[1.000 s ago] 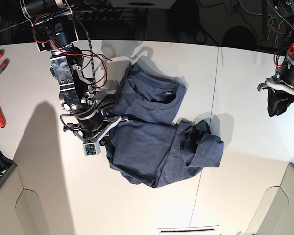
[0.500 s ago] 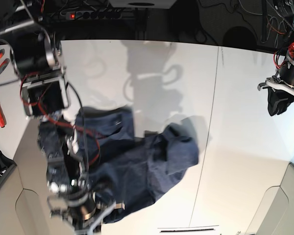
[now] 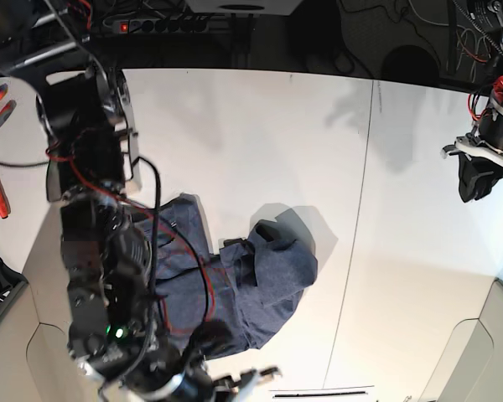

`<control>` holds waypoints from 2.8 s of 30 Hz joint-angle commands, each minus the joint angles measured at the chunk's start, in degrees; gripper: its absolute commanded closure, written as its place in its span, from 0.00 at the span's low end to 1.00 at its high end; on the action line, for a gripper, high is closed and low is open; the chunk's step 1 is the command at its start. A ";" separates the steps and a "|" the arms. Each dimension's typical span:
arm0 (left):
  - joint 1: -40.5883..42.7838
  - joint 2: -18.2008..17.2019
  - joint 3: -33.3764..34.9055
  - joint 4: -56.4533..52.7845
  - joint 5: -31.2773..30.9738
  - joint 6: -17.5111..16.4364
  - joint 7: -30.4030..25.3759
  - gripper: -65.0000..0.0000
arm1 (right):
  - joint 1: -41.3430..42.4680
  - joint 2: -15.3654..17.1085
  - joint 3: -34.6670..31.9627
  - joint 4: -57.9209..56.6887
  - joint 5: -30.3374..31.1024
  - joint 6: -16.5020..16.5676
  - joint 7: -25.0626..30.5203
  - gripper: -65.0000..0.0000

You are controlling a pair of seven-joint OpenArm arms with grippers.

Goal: Layout the t-shirt on the table in an organized manner, then fold the t-shirt properly
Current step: 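Lift the shirt with the right gripper and lay it back flatter, then grasp the shirt hem with the right gripper and pull it away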

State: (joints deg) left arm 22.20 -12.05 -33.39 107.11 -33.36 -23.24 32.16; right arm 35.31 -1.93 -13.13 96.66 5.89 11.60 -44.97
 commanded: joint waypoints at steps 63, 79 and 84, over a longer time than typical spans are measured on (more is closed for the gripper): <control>-1.29 -0.50 -0.26 0.72 -3.08 -0.59 -1.46 0.70 | -15.67 3.67 15.19 -18.78 -13.29 -3.54 21.31 0.48; -1.40 -0.46 -0.26 0.72 -3.06 -0.59 -1.49 0.70 | -8.20 9.99 16.41 -43.32 -1.70 10.27 29.35 0.48; -1.40 -0.46 -0.26 0.72 -2.43 -0.57 -1.49 0.70 | -8.20 9.66 16.41 -43.32 -1.36 11.39 31.26 0.48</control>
State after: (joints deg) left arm 21.08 -11.88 -33.39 107.02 -35.29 -23.31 32.14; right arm 25.43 7.57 3.20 52.49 3.86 22.72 -15.35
